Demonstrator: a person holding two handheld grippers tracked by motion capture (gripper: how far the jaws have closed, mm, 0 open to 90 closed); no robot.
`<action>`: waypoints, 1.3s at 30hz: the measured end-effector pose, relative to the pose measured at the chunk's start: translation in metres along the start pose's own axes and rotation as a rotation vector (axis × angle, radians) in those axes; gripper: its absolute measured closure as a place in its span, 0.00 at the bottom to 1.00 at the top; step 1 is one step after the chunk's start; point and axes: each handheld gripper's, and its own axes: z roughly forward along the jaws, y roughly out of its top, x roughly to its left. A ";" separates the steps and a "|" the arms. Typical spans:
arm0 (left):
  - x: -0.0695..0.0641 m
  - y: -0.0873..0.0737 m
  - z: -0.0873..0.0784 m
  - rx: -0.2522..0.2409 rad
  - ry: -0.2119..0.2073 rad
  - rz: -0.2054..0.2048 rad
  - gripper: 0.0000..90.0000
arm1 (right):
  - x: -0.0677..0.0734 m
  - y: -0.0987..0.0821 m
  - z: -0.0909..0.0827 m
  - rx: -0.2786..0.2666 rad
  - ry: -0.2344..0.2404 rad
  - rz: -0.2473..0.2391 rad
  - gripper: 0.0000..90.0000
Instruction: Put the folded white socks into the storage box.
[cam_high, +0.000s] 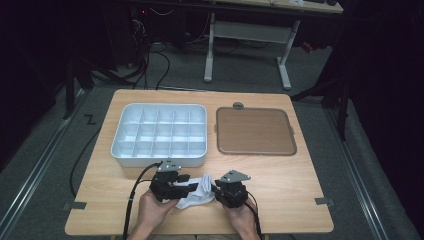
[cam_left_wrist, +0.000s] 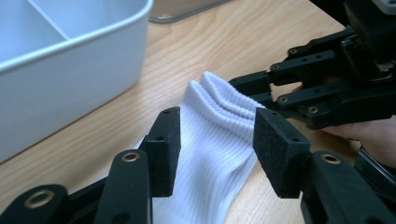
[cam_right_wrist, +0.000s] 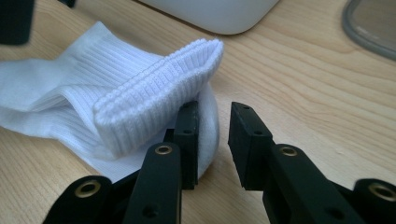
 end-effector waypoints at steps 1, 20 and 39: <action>0.001 0.001 -0.002 -0.008 0.007 -0.003 0.58 | -0.001 0.000 -0.002 -0.004 -0.003 -0.004 0.82; 0.041 -0.026 -0.015 -0.017 0.118 0.033 0.57 | 0.001 0.003 -0.038 -0.074 -0.035 -0.050 0.80; 0.036 -0.054 -0.003 0.030 0.159 0.148 0.52 | 0.023 -0.003 -0.011 0.018 0.014 -0.119 0.94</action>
